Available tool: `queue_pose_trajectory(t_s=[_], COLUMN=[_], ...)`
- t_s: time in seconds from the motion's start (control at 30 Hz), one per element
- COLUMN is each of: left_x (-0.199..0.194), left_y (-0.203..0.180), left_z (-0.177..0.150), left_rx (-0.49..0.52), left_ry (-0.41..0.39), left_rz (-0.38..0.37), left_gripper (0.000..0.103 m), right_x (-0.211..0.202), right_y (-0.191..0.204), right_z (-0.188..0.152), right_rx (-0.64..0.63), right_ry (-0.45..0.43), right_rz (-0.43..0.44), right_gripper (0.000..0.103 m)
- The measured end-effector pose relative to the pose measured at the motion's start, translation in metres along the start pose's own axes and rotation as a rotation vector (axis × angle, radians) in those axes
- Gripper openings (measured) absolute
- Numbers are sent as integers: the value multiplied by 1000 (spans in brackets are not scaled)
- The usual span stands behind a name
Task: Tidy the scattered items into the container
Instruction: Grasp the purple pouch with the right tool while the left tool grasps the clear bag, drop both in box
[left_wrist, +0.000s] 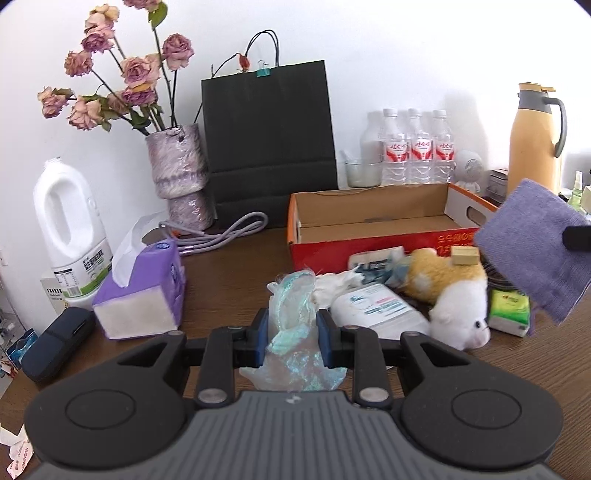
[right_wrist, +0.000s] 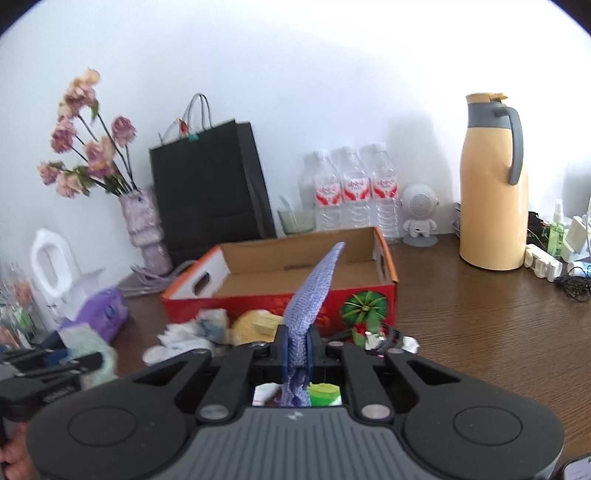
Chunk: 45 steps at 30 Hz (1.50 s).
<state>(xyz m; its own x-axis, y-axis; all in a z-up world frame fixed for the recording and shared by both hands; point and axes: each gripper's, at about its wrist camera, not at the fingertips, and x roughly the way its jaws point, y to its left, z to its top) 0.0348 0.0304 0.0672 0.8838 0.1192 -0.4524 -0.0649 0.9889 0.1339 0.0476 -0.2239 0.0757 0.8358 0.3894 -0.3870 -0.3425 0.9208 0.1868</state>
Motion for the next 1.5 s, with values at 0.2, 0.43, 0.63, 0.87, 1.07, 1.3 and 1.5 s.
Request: queue_pose_trajectory(t_s=[0.2, 0.43, 0.63, 0.87, 1.07, 1.3, 1.5], left_x=[-5, 15, 65, 185, 270, 311, 296], left_y=[-7, -14, -11, -22, -45, -48, -47], left_z=[13, 50, 119, 167, 161, 153, 158], left_rx=[-14, -10, -50, -46, 68, 89, 92], left_ry=[-15, -35, -51, 109, 262, 357, 351], left_rz=[1, -19, -71, -104, -51, -7, -17], left_gripper=[27, 27, 27, 27, 28, 35, 56], right_x=[-15, -6, 34, 165, 282, 312, 299], right_y=[10, 0, -17, -59, -73, -67, -57], right_z=[-2, 22, 85, 155, 136, 124, 126], right_rx=[-46, 32, 64, 257, 339, 172, 150], right_ry=[-20, -49, -73, 120, 365, 430, 407], right_rz=[43, 57, 67, 151, 52, -220, -292], right_gripper=[7, 7, 7, 7, 7, 16, 57])
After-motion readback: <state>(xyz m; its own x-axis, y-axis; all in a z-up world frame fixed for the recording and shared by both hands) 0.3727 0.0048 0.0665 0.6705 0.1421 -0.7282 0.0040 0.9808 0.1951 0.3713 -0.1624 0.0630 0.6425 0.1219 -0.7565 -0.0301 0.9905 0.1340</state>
